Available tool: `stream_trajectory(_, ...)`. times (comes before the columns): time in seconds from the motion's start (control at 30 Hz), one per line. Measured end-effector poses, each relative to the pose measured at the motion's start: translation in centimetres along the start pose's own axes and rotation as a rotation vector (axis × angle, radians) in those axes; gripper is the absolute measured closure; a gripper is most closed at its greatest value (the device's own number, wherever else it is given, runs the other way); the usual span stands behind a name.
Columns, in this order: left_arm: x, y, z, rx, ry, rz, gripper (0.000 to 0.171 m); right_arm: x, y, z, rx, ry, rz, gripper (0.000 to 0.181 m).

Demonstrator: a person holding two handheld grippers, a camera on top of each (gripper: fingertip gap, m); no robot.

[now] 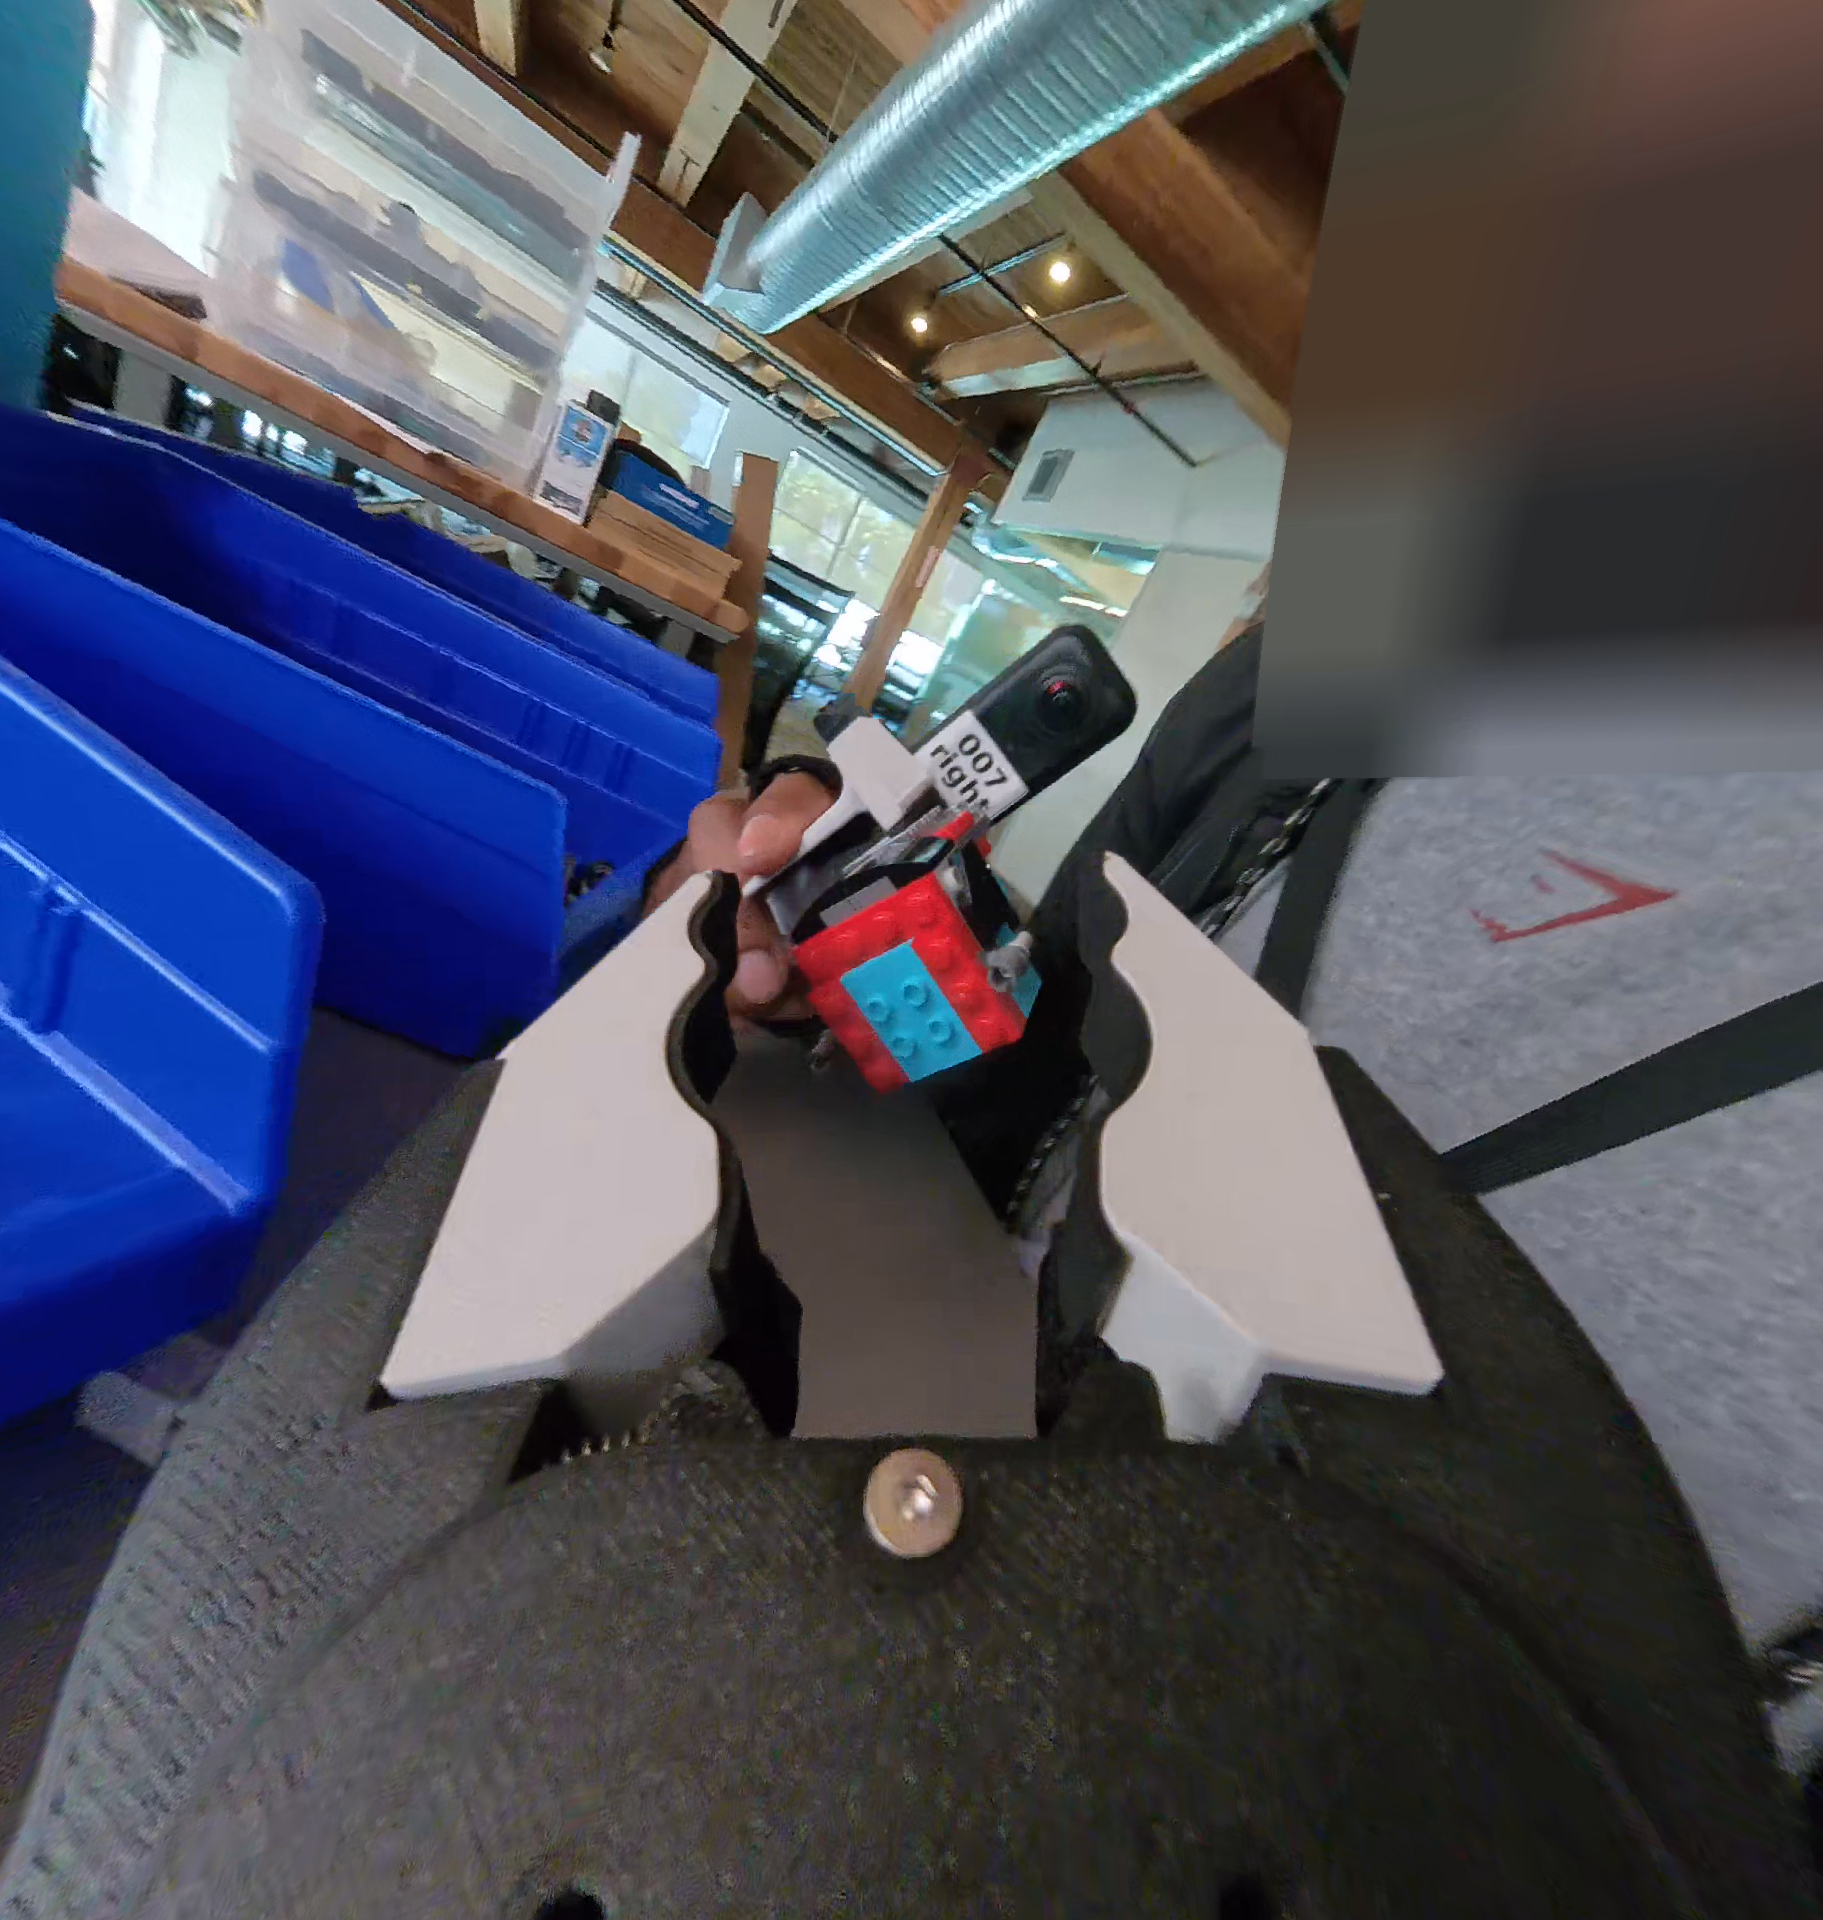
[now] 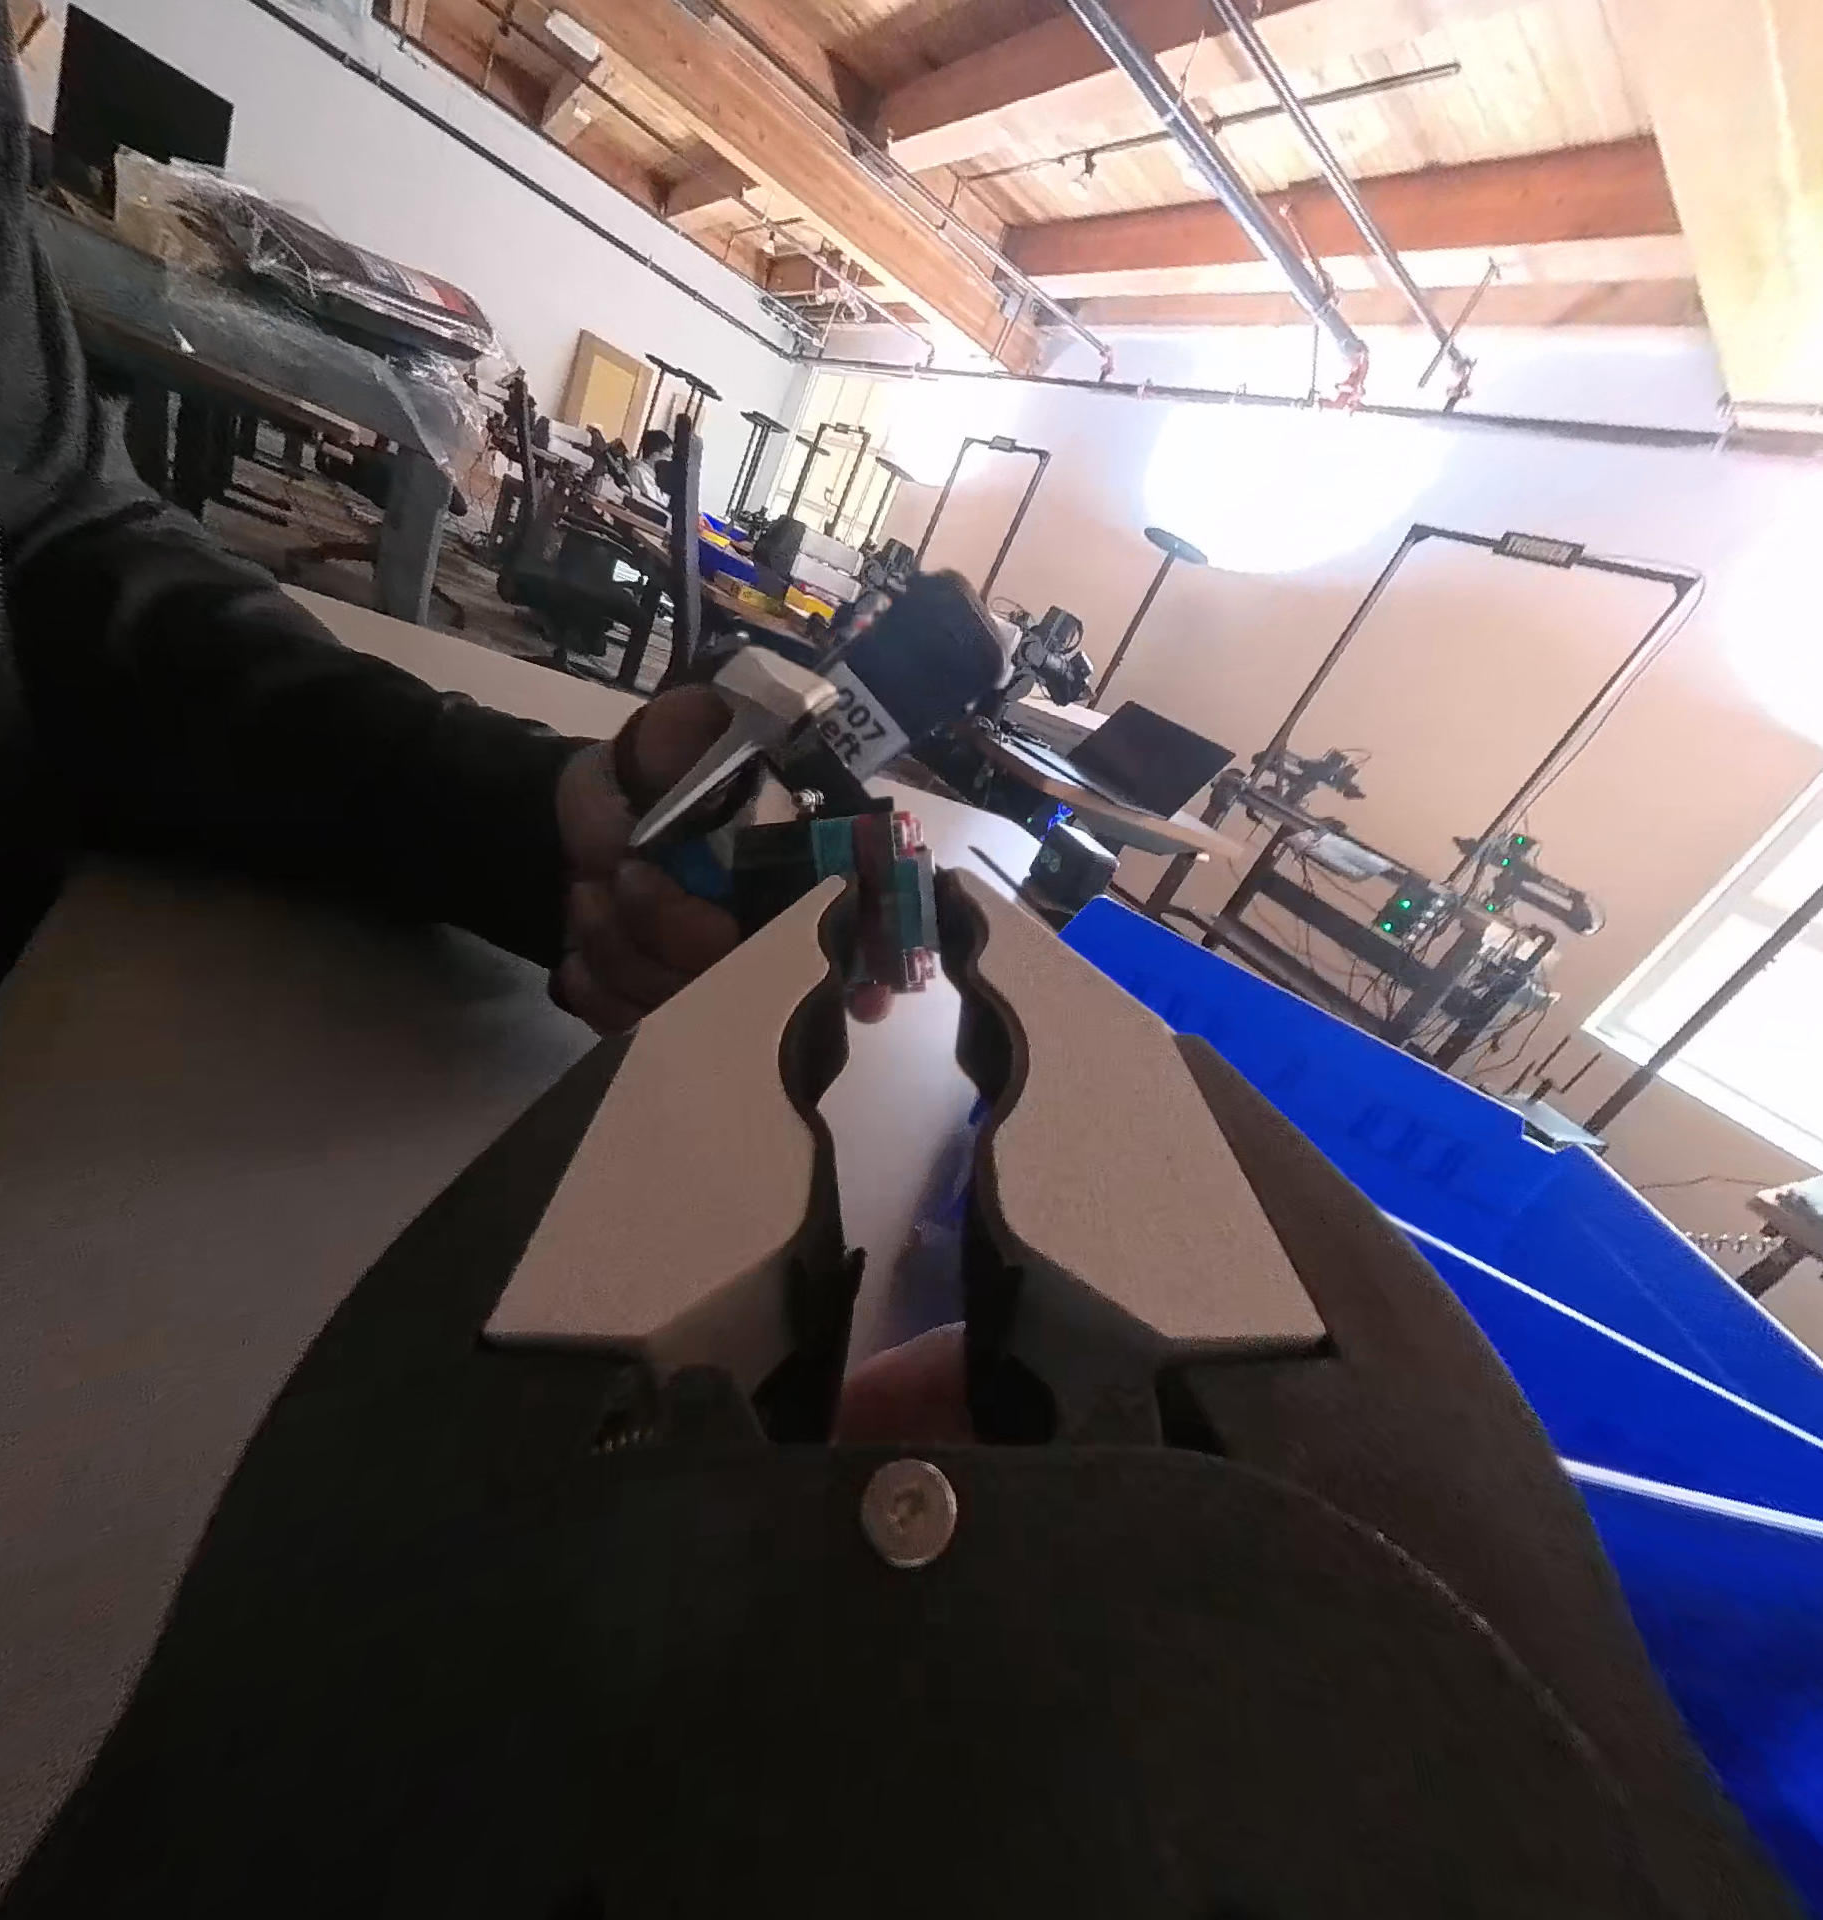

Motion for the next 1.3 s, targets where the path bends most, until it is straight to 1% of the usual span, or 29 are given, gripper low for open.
stream_trajectory(0.13,0.0,-0.3,-0.1,0.115,-0.009,-0.033,0.105,0.0,-0.1,0.3,0.029,0.013,-0.011,0.165)
stream_trajectory(0.33,-0.7,-0.4,-1.5,0.191,-0.096,-0.052,0.106,-0.1,-0.4,0.5,0.077,0.022,-0.014,0.166)
stream_trajectory(0.5,-0.9,-0.5,-2.2,0.259,-0.132,-0.081,0.108,-0.1,-0.5,0.5,0.107,0.023,-0.024,0.165)
stream_trajectory(0.67,-1.0,-0.5,-2.8,0.283,-0.169,-0.083,0.109,-0.1,-0.4,0.5,0.115,0.025,-0.030,0.165)
stream_trajectory(0.8,-0.9,-0.6,-2.7,0.289,-0.164,-0.090,0.117,-0.1,-0.3,0.3,0.123,0.016,-0.038,0.165)
stream_trajectory(1.3,-0.9,-0.9,-2.9,0.286,-0.166,-0.071,0.120,-0.1,-0.2,-0.2,0.108,0.006,-0.049,0.165)
Point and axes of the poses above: each gripper's, where its closed fingertips meet, x back along the fingers, z out of its top, y = z × x across the jaws, the point moved 3 cm from there along x, back along the fingers, and after that the axes turned 15 degrees about x, right-handed, at the moved point
